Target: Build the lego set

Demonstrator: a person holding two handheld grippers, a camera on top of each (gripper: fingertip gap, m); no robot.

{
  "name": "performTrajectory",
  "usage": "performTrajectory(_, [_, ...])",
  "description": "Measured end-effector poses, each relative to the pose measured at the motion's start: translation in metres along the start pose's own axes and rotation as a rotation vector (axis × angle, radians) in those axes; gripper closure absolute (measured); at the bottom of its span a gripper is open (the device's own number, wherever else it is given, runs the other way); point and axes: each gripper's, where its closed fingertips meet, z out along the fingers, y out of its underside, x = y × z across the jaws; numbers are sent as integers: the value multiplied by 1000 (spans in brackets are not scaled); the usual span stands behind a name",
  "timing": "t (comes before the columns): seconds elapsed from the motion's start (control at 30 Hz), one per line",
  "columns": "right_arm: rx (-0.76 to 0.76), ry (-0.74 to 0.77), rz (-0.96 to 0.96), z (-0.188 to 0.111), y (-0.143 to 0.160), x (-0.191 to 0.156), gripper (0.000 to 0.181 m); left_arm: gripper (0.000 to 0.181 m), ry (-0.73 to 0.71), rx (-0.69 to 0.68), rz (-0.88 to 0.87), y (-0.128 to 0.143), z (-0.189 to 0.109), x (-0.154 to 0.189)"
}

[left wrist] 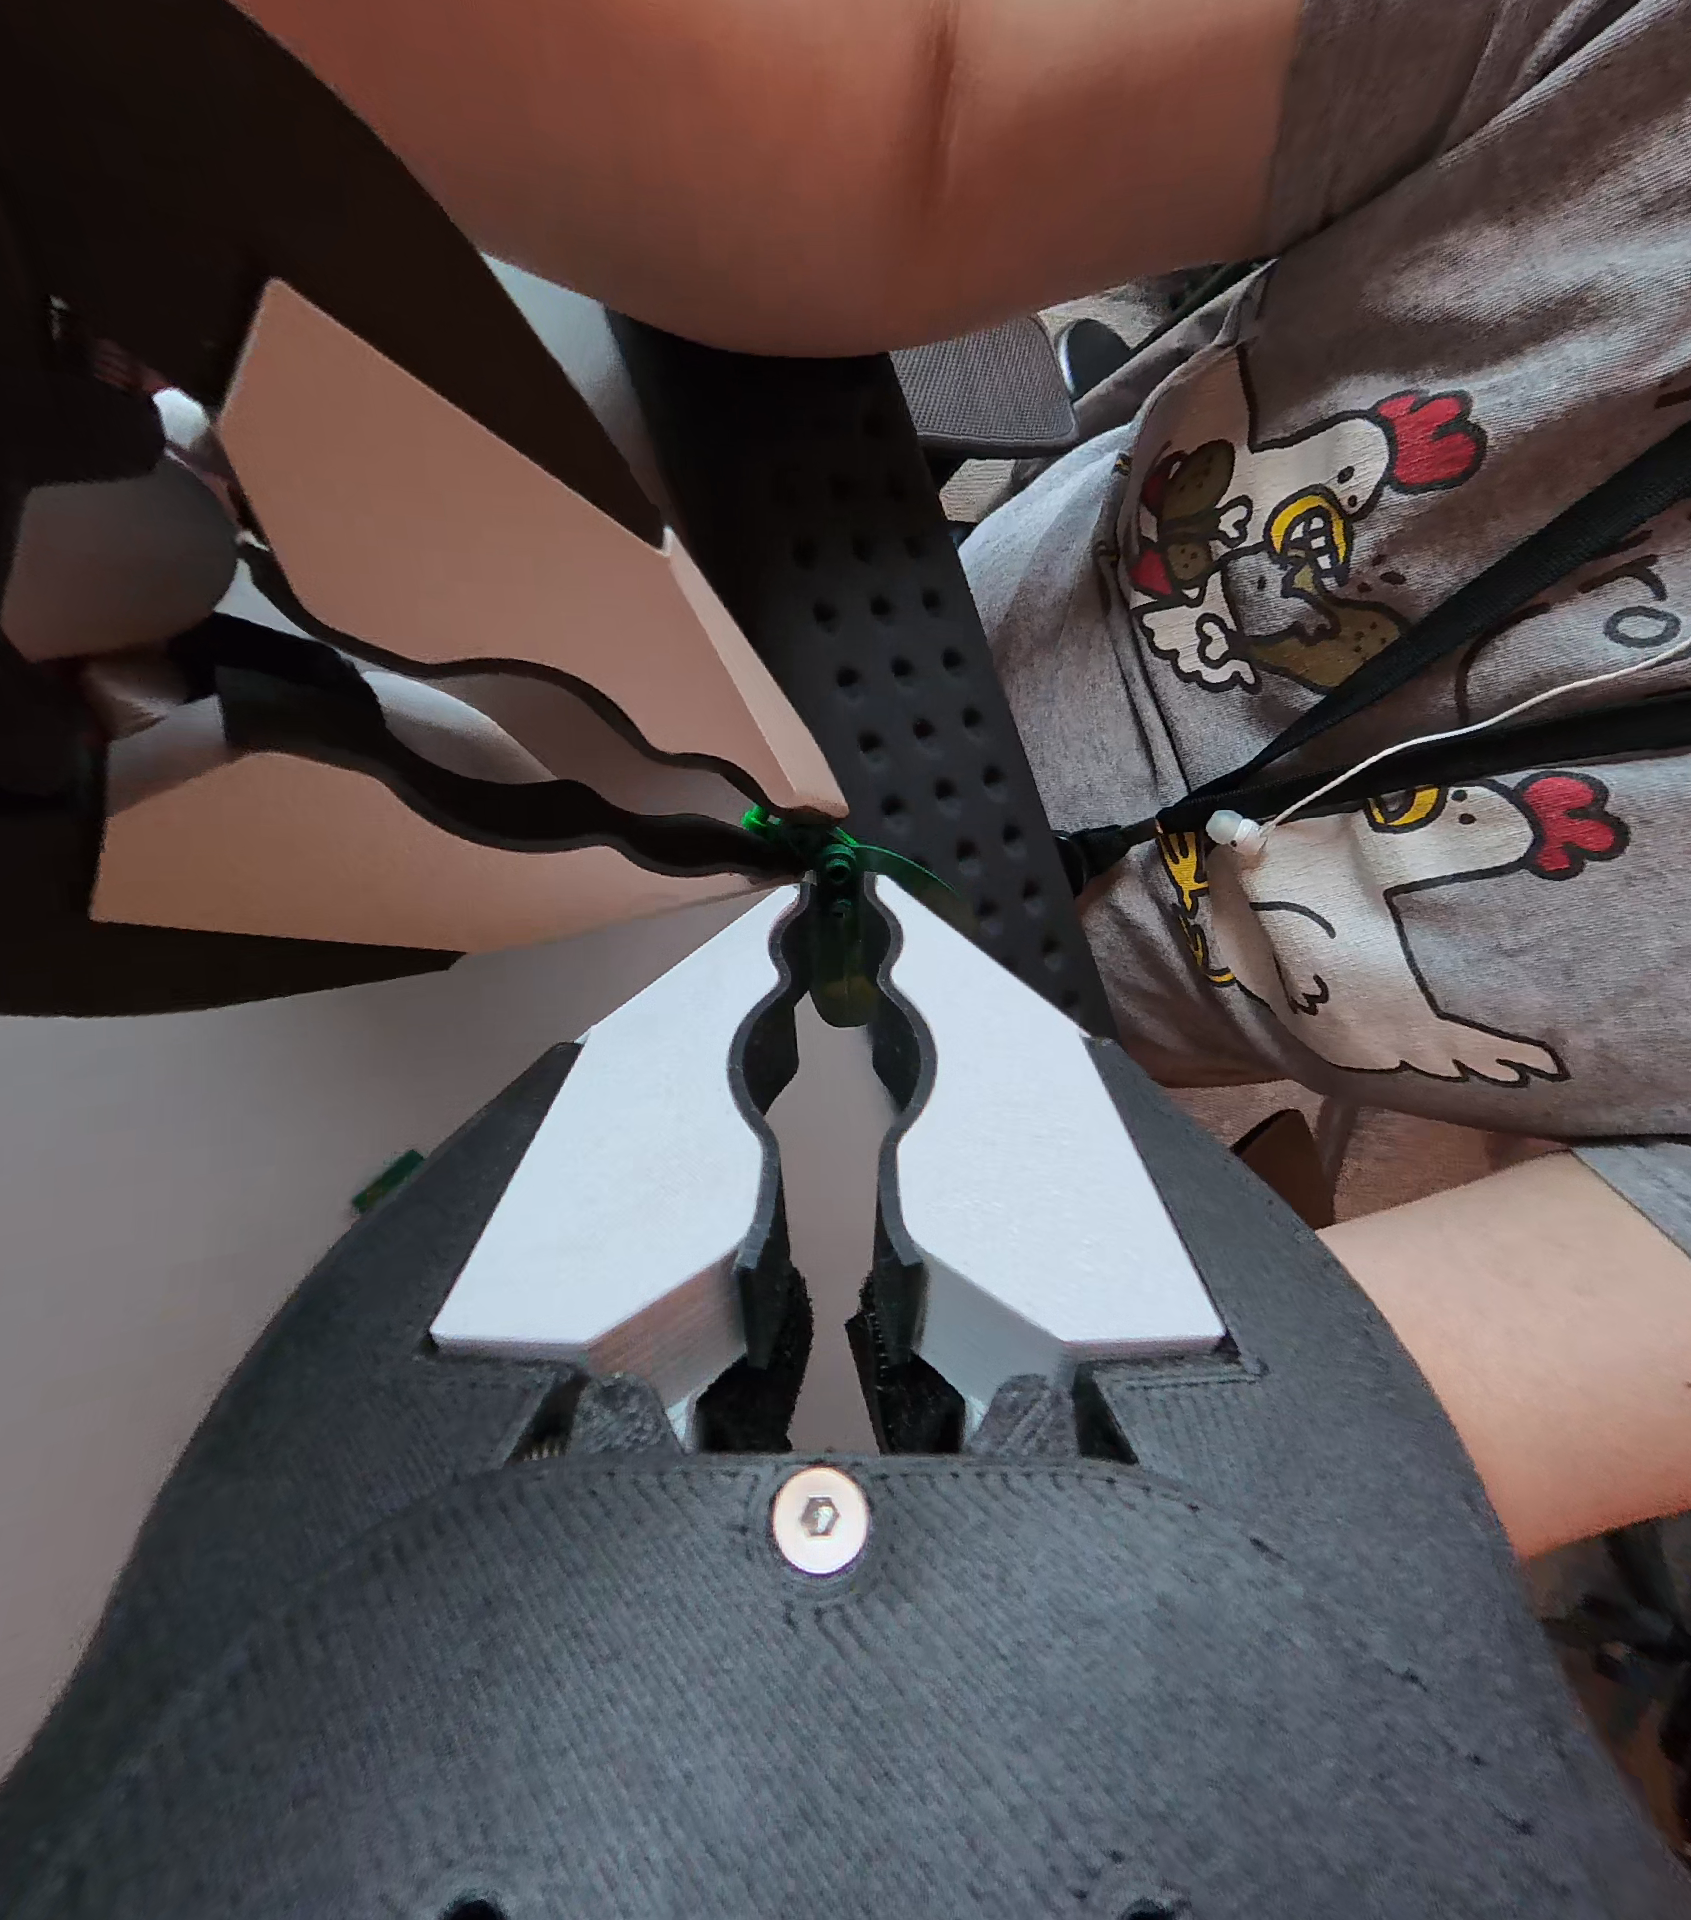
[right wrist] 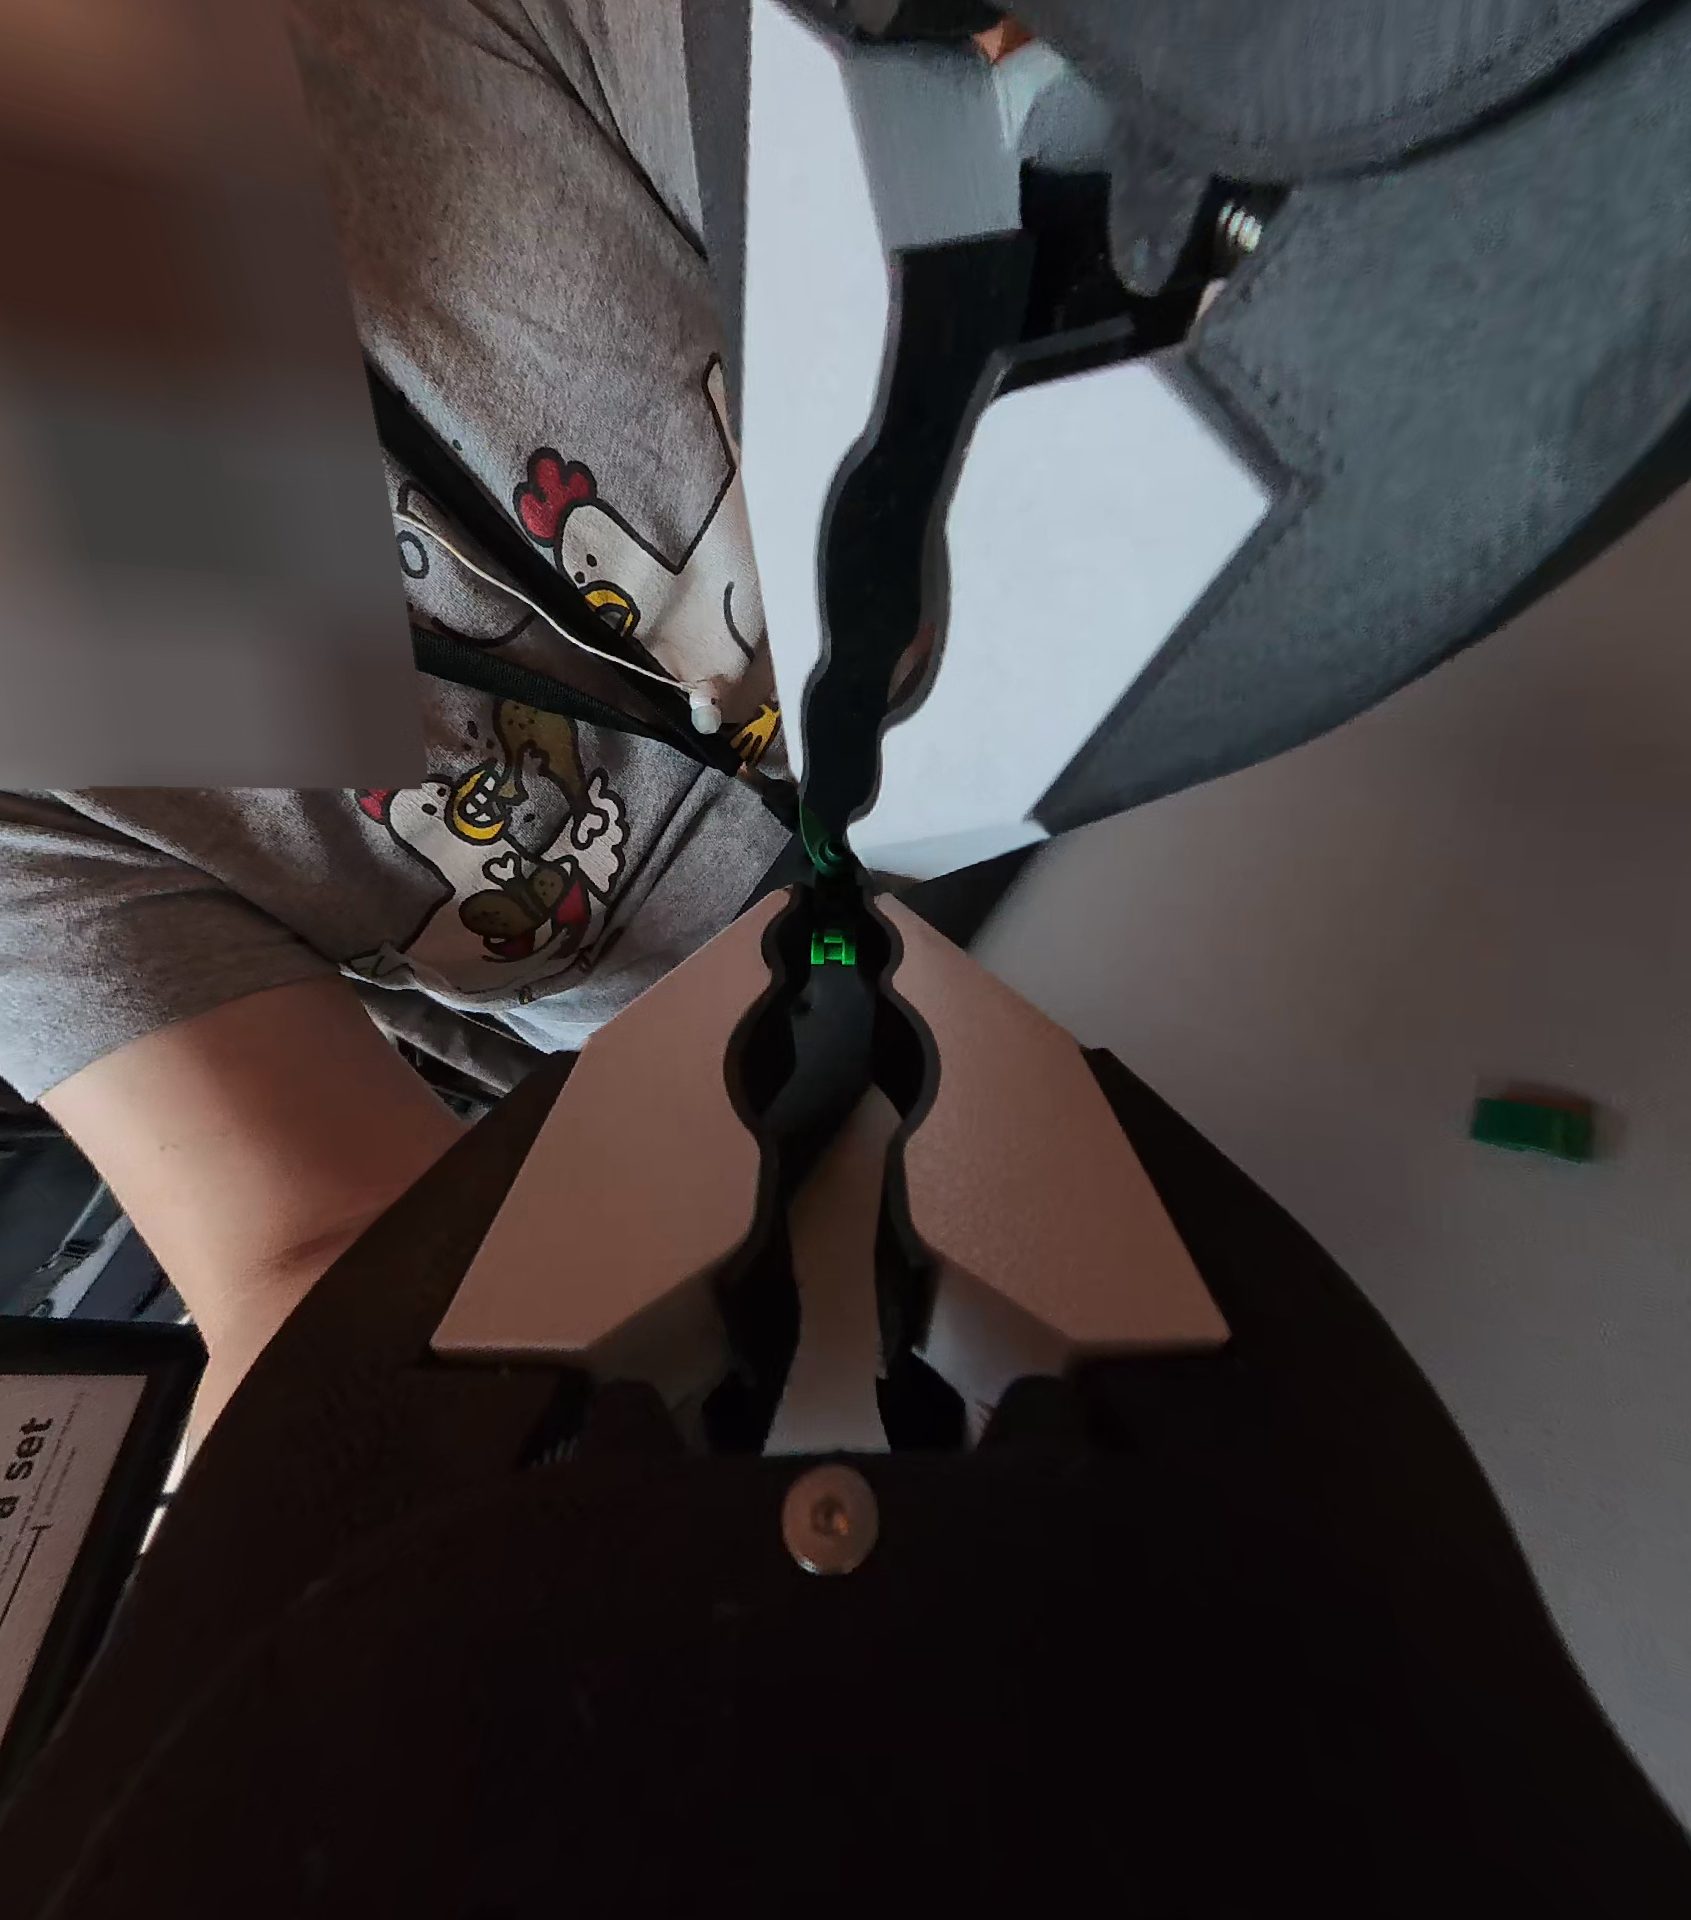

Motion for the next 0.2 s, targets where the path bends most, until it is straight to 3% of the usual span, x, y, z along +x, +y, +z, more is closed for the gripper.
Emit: performTrajectory(0.2, [-6, -12, 21, 4, 2, 5, 177, 176, 9, -33, -16, 6, 3, -2])
